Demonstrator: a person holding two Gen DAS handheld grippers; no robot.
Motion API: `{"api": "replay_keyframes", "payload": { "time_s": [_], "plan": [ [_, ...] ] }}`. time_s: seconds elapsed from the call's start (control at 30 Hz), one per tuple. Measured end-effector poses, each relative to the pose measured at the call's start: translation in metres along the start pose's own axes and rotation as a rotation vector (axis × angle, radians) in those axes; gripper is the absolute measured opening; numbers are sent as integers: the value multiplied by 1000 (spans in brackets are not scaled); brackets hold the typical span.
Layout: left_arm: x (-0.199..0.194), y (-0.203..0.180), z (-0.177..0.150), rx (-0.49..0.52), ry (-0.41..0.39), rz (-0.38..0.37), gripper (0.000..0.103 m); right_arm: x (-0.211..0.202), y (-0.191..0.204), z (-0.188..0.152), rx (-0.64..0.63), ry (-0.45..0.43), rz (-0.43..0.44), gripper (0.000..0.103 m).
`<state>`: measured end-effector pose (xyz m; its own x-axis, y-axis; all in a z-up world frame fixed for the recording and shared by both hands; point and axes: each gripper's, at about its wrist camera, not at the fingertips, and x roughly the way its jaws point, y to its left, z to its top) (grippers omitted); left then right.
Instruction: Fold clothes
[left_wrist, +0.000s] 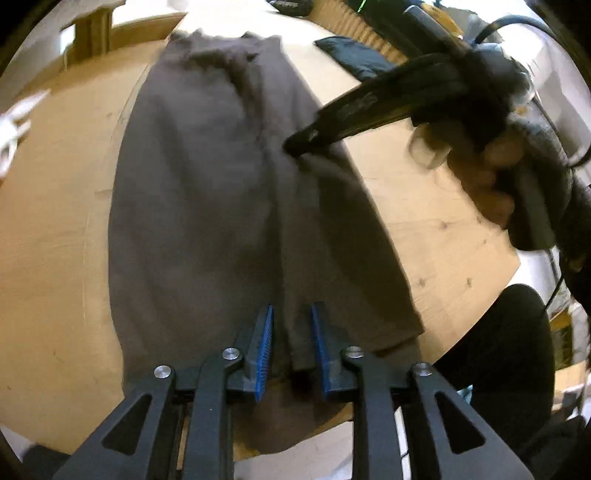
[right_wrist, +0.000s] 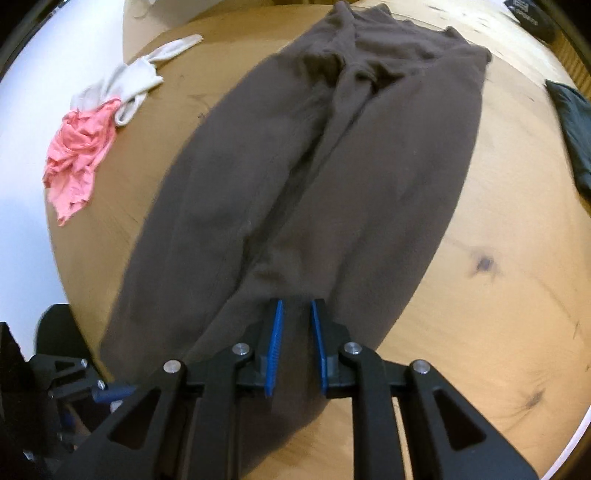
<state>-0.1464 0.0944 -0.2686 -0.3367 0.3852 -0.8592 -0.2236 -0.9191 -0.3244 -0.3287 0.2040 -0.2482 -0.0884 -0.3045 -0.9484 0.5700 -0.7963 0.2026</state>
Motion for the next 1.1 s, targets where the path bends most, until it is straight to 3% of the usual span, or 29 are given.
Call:
{"api": "replay_keyframes", "payload": {
  "time_s": [0.03,0.1,0.23,0.4,0.57,0.77,0.87,0.93,1.1],
  "plan": [
    [-12,4,-3,-1,-21,8,25,-8,-1,9,-12,-25,1,26],
    [-37,10,-9,23,-67,48,24,-24,-5,33,-26,-83,-21,54],
    [-68,21,-26,125,-59,99,29,-35,-18,87,-5,-155,-56,54],
    [-57,5,-18,243,-16,68,29,0,-17,143,11,-121,-134,54],
    [-38,-17,-13,336,-4,9,39,16,-40,158,87,-91,-51,54],
    [-7,-24,-13,430,53,31,41,18,-51,165,109,-87,17,54],
    [-5,-20,-13,410,52,1,35,24,-44,172,69,-75,7,54],
    [-5,-18,-13,392,48,-16,16,30,-37,178,31,-71,3,54],
    [-10,-8,-11,320,33,-42,4,50,-18,182,-51,4,-56,54]
  ]
}}
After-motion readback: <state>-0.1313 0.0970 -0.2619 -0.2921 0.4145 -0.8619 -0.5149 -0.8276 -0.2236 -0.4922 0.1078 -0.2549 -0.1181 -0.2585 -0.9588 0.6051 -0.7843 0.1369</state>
